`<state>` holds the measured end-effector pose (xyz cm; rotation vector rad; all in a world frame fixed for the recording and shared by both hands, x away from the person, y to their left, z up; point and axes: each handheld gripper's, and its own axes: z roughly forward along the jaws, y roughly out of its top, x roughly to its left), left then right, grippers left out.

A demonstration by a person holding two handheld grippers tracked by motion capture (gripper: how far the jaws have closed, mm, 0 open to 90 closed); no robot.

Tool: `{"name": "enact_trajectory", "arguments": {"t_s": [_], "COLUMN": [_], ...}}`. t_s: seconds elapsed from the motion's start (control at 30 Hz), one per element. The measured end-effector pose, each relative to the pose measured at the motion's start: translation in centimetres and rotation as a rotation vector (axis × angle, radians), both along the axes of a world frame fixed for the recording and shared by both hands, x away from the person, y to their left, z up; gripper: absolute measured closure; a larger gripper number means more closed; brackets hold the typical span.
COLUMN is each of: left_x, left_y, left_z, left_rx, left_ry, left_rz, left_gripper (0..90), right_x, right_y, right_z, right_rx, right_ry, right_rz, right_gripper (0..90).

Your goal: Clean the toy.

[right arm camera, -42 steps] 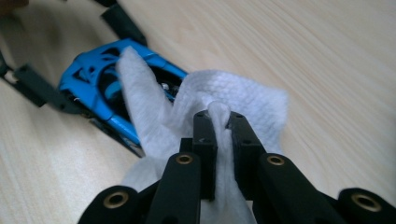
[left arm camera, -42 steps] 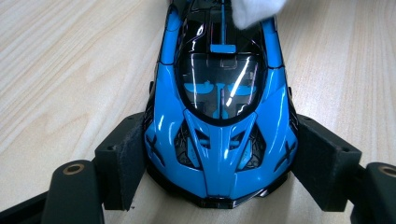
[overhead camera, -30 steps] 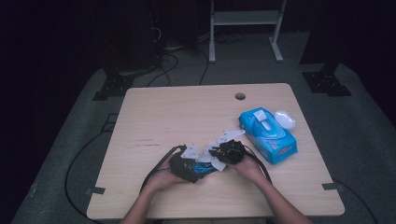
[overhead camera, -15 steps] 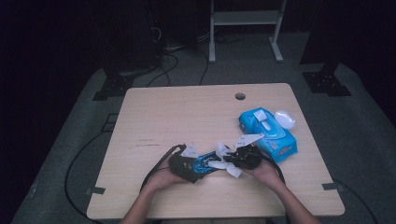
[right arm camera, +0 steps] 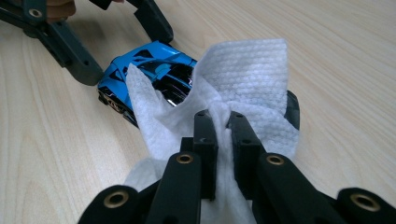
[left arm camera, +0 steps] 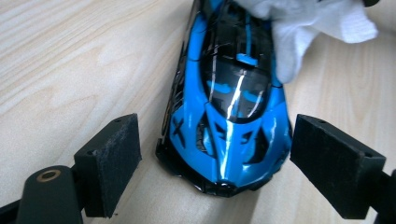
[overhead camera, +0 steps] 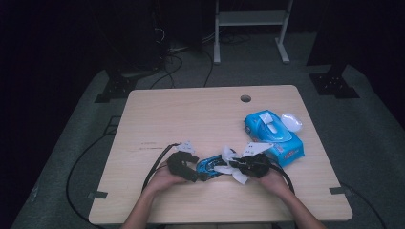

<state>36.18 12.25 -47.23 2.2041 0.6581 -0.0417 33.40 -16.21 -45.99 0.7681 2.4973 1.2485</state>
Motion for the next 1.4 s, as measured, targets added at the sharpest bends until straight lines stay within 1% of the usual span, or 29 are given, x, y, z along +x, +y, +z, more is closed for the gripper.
{"name": "enact_trajectory", "arguments": {"t_s": [0.13, 0.23, 0.3, 0.37, 0.43, 0.5, 0.53, 0.6, 0.67, 0.73, 0.83, 0.87, 0.93, 0.97, 1.13, 1.2, 1.33, 1.4], "left_x": [0.0, 0.1, 0.1, 0.1, 0.0, -0.1, -0.2, -0.2, -0.4, -0.6, -0.6, -0.5, -0.3, -0.3, -0.5, -0.5, -0.7, -0.9], "left_y": [-0.1, -0.2, -0.2, -0.3, -0.4, -0.6, -0.7, -0.6, -0.6, -0.8, -0.9, -0.9, -0.9, -0.9, -1.1, -1.1, -1.3, -1.5], "left_z": [0.0, -0.1, -0.1, -0.1, -0.1, -0.1, 0.0, 0.1, 0.3, 0.3, 0.3, 0.3, 0.1, 0.1, 0.2, 0.2, 0.2, 0.2], "left_rx": [-0.014, -0.028, -0.053, -0.062, -0.075, -0.067, -0.065, -0.076, -0.077, -0.056, -0.054, -0.056, -0.056, -0.060, -0.056, -0.059, -0.062, -0.072], "left_ry": [0.006, 0.023, 0.037, 0.050, 0.057, 0.052, 0.043, 0.036, 0.015, -0.017, -0.013, -0.003, 0.031, 0.037, 0.022, 0.027, 0.028, 0.016], "left_rz": [0.003, -0.002, -0.010, -0.021, -0.035, -0.039, -0.042, -0.034, -0.030, -0.031, -0.031, -0.026, -0.006, -0.005, -0.025, -0.034, -0.058, -0.079], "left_gripper": [16.0, 16.2, 19.6, 22.4, 28.4, 29.8, 30.1, 33.1, 39.9, 44.0, 43.9, 43.6, 38.2, 36.8, 38.3, 38.8, 42.3, 45.2], "right_x": [-0.4, -0.6, -0.7, -0.9, -1.1, -1.2, -1.2, -1.3, -1.3, -1.5, -1.5, -1.5, -1.6, -1.6, -1.8, -1.8, -2.0, -2.0], "right_y": [-0.3, -0.5, -0.6, -0.7, -0.9, -1.1, -1.2, -1.4, -1.6, -1.7, -1.9, -1.9, -1.8, -1.9, -2.0, -2.0, -2.1, -2.2], "right_z": [-0.2, -0.3, -0.3, -0.3, -0.3, -0.4, -0.4, -0.5, -0.5, -0.6, -0.6, -0.6, -0.7, -0.7, -0.7, -0.7, -0.7, -0.7], "right_rx": [0.014, 0.021, 0.022, 0.018, 0.023, 0.030, 0.030, 0.031, 0.037, 0.040, 0.046, 0.046, 0.046, 0.048, 0.044, 0.044, 0.037, 0.031], "right_ry": [-0.014, -0.013, -0.011, -0.011, -0.010, -0.011, -0.015, -0.014, -0.011, -0.012, -0.011, -0.011, -0.012, -0.015, -0.011, -0.011, -0.009, -0.009], "right_rz": [0.005, 0.007, 0.012, 0.017, 0.014, 0.008, 0.009, 0.003, 0.004, 0.000, -0.005, -0.006, -0.005, -0.004, -0.005, -0.008, -0.004, -0.003], "right_gripper": [83.1, 83.1, 83.2, 83.2, 83.1, 83.1, 83.1, 83.1, 83.1, 83.0, 83.0, 83.1, 83.1, 83.1, 83.1, 83.1, 83.1, 83.1]}}
